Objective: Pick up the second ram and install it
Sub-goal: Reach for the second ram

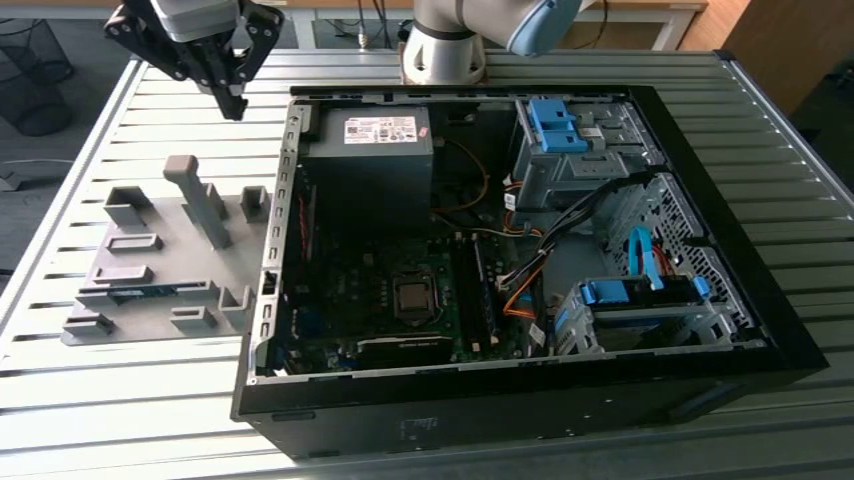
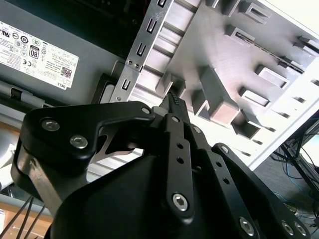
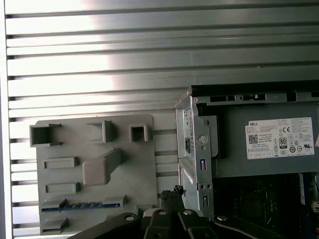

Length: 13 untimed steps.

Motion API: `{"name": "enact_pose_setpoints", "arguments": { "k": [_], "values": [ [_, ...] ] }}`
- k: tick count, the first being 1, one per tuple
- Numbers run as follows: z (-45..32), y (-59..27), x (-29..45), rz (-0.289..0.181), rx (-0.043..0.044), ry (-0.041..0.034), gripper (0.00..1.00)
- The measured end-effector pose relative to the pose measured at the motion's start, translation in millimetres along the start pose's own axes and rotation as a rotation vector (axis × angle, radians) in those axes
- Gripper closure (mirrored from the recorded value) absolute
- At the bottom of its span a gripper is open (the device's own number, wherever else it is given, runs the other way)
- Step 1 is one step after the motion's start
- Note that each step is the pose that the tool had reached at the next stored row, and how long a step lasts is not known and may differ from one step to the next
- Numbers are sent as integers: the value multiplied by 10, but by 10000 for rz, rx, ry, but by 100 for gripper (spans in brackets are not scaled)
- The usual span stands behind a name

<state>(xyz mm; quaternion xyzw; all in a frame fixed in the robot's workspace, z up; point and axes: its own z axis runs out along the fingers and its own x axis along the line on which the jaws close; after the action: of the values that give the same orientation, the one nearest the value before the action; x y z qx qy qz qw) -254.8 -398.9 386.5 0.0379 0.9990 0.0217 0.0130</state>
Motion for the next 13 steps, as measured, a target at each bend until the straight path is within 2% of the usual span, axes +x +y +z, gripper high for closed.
{"name": "enact_pose_setpoints", "arguments": {
  "k": [9,13],
  "values": [
    [2,-9,94,1,-1,-1,89],
    [2,-39,132,0,-1,-1,89]
  ]
}}
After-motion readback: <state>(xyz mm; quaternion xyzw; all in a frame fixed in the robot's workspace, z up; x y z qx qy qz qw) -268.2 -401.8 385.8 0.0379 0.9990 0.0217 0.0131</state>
